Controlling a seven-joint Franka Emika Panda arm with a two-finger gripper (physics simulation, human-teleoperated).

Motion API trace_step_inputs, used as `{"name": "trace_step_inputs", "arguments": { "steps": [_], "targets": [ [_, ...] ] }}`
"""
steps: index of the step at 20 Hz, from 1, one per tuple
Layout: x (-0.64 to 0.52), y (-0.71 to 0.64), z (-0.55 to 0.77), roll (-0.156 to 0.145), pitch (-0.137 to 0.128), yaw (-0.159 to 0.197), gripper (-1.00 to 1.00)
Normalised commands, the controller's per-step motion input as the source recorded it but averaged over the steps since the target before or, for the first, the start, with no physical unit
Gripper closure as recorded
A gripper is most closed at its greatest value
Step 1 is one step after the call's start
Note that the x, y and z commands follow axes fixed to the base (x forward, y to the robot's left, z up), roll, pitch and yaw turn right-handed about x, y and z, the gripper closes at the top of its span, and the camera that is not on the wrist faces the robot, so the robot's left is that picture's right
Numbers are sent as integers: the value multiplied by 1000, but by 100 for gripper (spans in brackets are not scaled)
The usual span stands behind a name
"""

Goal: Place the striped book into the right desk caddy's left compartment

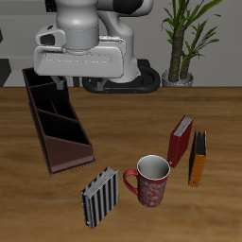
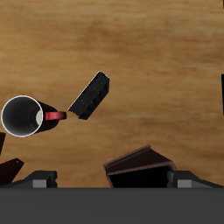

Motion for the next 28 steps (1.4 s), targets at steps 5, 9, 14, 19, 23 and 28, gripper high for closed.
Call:
{"name": "trace_step_inputs", "arguments": {
  "steps": [5,9,14,19,23,28],
  "targets": [
    [251,62,-20,-20,2,-52,-100],
    [305,43,-51,-44,1,-74,-100],
    [185,114,-154,-2,0,-21,-100],
    [235,107,-335,-14,8,-13,-100],
    [144,4,-212,-17,3,-38,-100],
    [170,1,-445,-5,29,-60,-100]
  ]
}}
